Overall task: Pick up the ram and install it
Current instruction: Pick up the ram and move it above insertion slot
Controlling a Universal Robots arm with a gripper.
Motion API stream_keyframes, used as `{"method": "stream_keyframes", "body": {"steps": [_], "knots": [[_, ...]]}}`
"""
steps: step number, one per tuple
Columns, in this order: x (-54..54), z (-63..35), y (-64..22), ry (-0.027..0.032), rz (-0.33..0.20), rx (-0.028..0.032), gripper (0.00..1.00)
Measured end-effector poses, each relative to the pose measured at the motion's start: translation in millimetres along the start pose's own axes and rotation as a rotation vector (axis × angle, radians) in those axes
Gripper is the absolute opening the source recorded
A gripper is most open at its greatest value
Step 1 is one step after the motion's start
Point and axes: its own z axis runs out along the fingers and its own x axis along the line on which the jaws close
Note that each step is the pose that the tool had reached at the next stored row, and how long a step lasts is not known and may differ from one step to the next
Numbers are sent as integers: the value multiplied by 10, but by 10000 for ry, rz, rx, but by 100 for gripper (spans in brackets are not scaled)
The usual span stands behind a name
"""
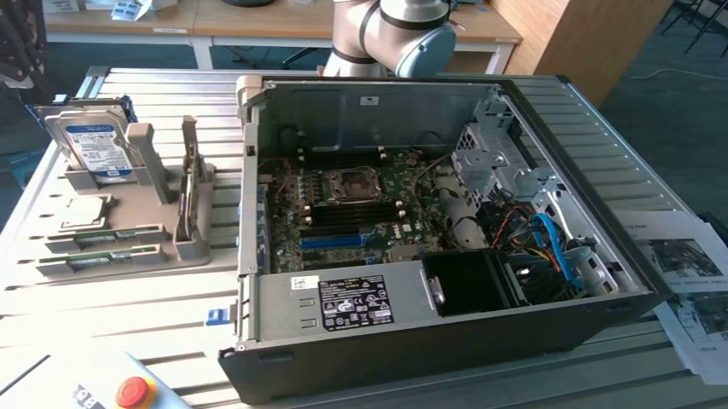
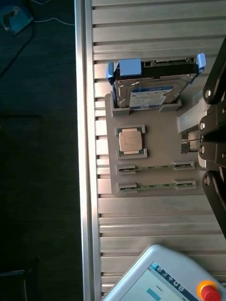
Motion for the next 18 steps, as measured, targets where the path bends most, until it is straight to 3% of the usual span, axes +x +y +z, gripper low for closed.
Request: {"method": "stream_keyframes", "body": {"steps": [18], "knots": [[1, 1, 0, 19, -415, -8, 10]]}}
